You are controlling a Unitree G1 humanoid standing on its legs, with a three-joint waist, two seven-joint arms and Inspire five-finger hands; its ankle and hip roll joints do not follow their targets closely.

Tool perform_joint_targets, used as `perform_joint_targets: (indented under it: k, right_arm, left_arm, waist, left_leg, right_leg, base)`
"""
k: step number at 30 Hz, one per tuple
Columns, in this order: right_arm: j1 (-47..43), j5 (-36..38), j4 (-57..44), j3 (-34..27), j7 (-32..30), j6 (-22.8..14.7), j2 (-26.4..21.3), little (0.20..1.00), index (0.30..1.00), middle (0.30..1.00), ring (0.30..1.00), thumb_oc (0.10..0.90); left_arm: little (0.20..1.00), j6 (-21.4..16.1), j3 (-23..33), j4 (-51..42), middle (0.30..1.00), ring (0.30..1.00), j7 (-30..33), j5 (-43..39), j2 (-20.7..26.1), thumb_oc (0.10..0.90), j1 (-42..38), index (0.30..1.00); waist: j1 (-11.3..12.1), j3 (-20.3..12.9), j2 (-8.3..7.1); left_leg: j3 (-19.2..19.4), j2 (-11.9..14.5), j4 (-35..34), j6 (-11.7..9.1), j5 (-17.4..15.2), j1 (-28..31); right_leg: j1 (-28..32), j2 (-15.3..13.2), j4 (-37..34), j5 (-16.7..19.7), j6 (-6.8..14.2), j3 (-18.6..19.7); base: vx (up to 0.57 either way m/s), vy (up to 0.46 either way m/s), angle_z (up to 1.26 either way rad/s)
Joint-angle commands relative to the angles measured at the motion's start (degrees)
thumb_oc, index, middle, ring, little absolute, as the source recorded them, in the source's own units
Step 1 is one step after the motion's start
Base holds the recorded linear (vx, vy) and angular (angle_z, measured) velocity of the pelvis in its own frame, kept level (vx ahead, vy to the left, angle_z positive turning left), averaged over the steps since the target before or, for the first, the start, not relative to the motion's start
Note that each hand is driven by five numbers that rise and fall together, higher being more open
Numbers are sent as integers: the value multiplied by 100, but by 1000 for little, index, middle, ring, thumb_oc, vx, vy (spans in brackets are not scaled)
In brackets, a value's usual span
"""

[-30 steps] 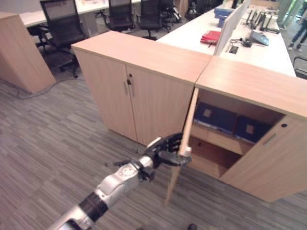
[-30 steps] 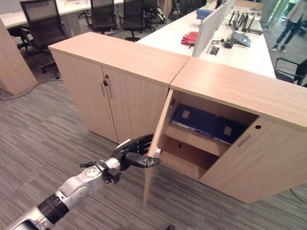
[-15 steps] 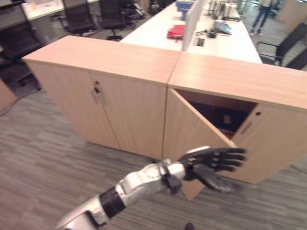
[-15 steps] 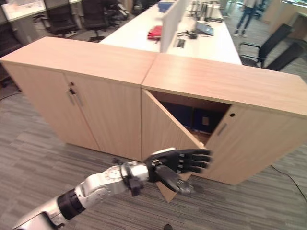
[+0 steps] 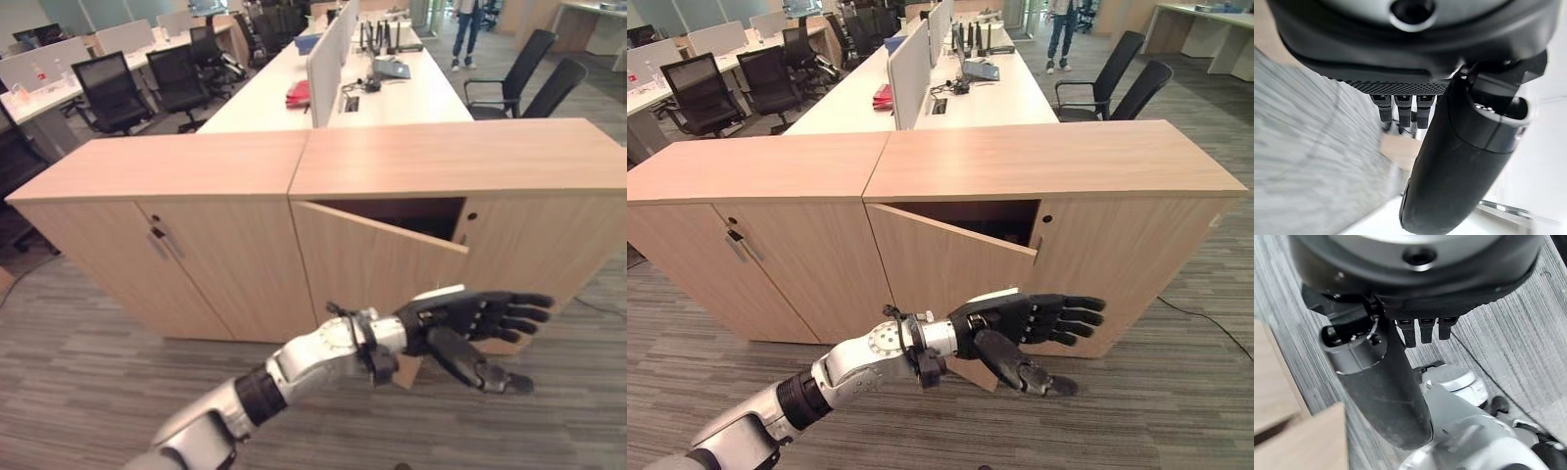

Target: Put the empty folder in the office cabinet

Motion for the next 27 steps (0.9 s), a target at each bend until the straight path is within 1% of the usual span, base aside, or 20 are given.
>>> perform_joint_targets:
  k: [1, 2, 4, 6, 8, 11, 12, 14, 15, 17, 18, 19, 20, 21, 22, 23, 24, 25, 26, 27]
  right_arm:
    - [-19, 16, 246, -199, 46, -40, -407, 900, 900, 900, 900, 800]
    - [-15, 12, 245, -195, 48, -40, -404, 900, 900, 900, 900, 800]
    - [264, -197, 379, -355, 108, -36, -501, 900, 900, 900, 900, 800]
    - [396, -334, 484, -419, 151, -31, -545, 900, 900, 900, 900, 800]
    - [420, -368, 518, -453, 182, -36, -597, 900, 900, 900, 900, 800]
    - [390, -443, 553, -521, 173, -79, -609, 900, 900, 900, 900, 800]
    - [395, -443, 553, -513, 173, -79, -611, 900, 900, 900, 900, 800]
    - [331, -458, 537, -492, 148, -93, -570, 900, 900, 900, 900, 800]
    - [255, -375, 506, -523, 140, -127, -527, 900, 900, 900, 900, 800]
    - [193, -305, 470, -494, 133, -154, -476, 900, 900, 900, 900, 800]
    - [88, -206, 430, -475, 141, -176, -437, 900, 900, 900, 900, 800]
    - [38, -159, 420, -491, 145, -174, -434, 900, 900, 900, 900, 800]
    - [38, -157, 422, -481, 145, -175, -432, 900, 900, 900, 900, 800]
    - [-99, -202, 398, -460, 140, -180, -536, 900, 900, 900, 900, 800]
    - [-166, -200, 375, -463, 141, -184, -595, 900, 900, 900, 900, 800]
    - [-174, -199, 378, -456, 142, -183, -601, 900, 900, 900, 900, 800]
    - [-244, -181, 347, -479, 147, -181, -667, 900, 900, 900, 900, 800]
    - [-258, -126, 285, -518, 175, -158, -742, 900, 900, 900, 900, 800]
    - [-264, -125, 284, -515, 175, -157, -746, 900, 900, 900, 900, 800]
    - [-220, -101, 231, -528, 187, -178, -770, 900, 900, 900, 900, 800]
  left_arm:
    - [900, -932, 1005, -145, 900, 900, -265, 240, -34, 800, -763, 900]
    - [900, -927, 1007, -162, 900, 900, -266, 235, -20, 800, -750, 900]
    - [900, -950, 1009, -706, 900, 900, -658, -65, 519, 800, -327, 900]
    - [900, -1028, 1081, -1020, 900, 900, -816, -238, 732, 800, 80, 900]
    - [900, -1008, 1076, -1111, 900, 900, -929, -295, 796, 800, 295, 900]
    - [900, -927, 1171, -1078, 900, 900, -1078, -617, 798, 800, 1275, 900]
    - [900, -927, 1176, -1080, 900, 900, -1082, -618, 800, 800, 1288, 900]
    - [900, -840, 1383, -822, 900, 900, -1095, -822, 718, 800, 1932, 900]
    - [900, -835, 1545, -656, 900, 900, -1087, -801, 788, 800, 2413, 900]
    - [900, -878, 1722, -528, 900, 900, -1017, -730, 847, 800, 2753, 900]
    - [900, -765, 1976, -153, 900, 900, -990, -736, 872, 800, 3281, 900]
    - [900, -709, 2147, 64, 900, 900, -961, -695, 894, 800, 3526, 900]
    - [900, -711, 2156, 67, 900, 900, -967, -690, 894, 800, 3534, 900]
    - [900, -657, 2549, 792, 900, 900, -870, -542, 829, 800, 3974, 900]
    - [900, -659, 2770, 1302, 900, 900, -797, -354, 743, 800, 4137, 900]
    - [900, -676, 2777, 1334, 900, 900, -811, -340, 724, 800, 4125, 900]
    - [900, -699, 3005, 1911, 900, 900, -759, -83, 616, 800, 4234, 900]
    - [900, -833, 3411, 2922, 900, 900, -612, 303, 402, 800, 4254, 900]
    - [900, -853, 3415, 2956, 900, 900, -621, 312, 388, 800, 4234, 900]
    - [900, -970, 3679, 3478, 900, 900, -510, 467, 273, 800, 4222, 900]
  waist:
    - [-46, -84, 89]
    - [-46, -90, 87]
    - [-105, -117, 128]
    - [-117, -134, 113]
    - [-117, -141, 106]
    - [-49, -156, 64]
    - [-52, -165, 68]
    - [27, -170, 31]
    - [136, -159, -2]
    - [228, -151, -48]
    - [431, -90, -192]
    - [522, -69, -251]
    - [514, -69, -251]
    - [749, 29, -321]
    - [862, 78, -354]
    - [838, 74, -349]
    - [934, 94, -390]
    - [1088, 135, -476]
    - [1069, 132, -474]
    - [1137, 172, -487]
  left_leg:
    - [-521, 595, -43, -398, -47, 27]
    - [-516, 597, -43, -399, -47, 26]
    - [-430, 654, -43, -449, -4, 34]
    - [-388, 697, -43, -485, 29, 41]
    - [-382, 721, -43, -499, 52, 48]
    - [-354, 847, -43, -570, 152, 59]
    - [-352, 851, -43, -575, 154, 59]
    - [-357, 956, -43, -633, 280, 101]
    - [-391, 1054, -18, -677, 448, 150]
    - [-422, 1131, 51, -715, 597, 184]
    - [-486, 1309, 519, -725, 646, 74]
    - [-515, 1388, 760, -705, 646, 17]
    - [-522, 1403, 795, -713, 630, 5]
    - [-770, 1338, 1084, -589, 591, -155]
    - [-1014, 1187, 1168, -492, 471, -329]
    - [-1035, 1182, 1194, -481, 453, -357]
    - [-1284, 964, 1157, -356, 214, -549]
    - [-1697, 537, 998, -223, -93, -863]
    - [-1712, 527, 1005, -213, -97, -880]
    - [-1915, 292, 912, -178, -72, -1076]
  right_leg:
    - [44, 93, 36, -462, 299, -367]
    - [39, 95, 36, -462, 298, -362]
    - [1, 140, 36, -488, 286, -297]
    - [4, 183, 36, -513, 262, -279]
    - [2, 211, 36, -536, 245, -271]
    - [19, 336, 36, -637, 160, -269]
    - [18, 341, 36, -640, 156, -268]
    - [45, 469, 36, -732, 75, -252]
    - [87, 589, 36, -810, 14, -223]
    - [132, 684, 36, -866, -54, -203]
    - [216, 817, 36, -977, -161, -186]
    - [266, 866, 36, -1021, -221, -192]
    - [270, 873, 36, -1026, -227, -192]
    - [343, 912, 36, -1109, -275, -201]
    - [355, 889, 36, -1127, -279, -200]
    - [350, 880, 36, -1129, -274, -217]
    - [350, 816, 36, -1125, -252, -249]
    - [359, 729, 36, -1088, -217, -280]
    - [354, 719, 36, -1090, -210, -295]
    - [346, 710, 36, -1054, -208, -297]
  base:
    - [20, -35, -48]
    - [16, -27, -50]
    - [47, -63, -54]
    - [46, -65, -27]
    - [26, -53, -17]
    - [51, -111, -18]
    - [36, -85, -3]
    - [60, -136, 3]
    - [53, -134, 5]
    - [48, -181, -33]
    - [49, -268, -35]
    - [23, -207, -4]
    - [10, -116, -16]
    - [-18, -55, -21]
    - [-18, -45, -22]
    - [0, 0, 0]
    - [-26, 63, 10]
    - [-24, 63, 16]
    - [-33, 69, 19]
    - [-37, 56, 14]
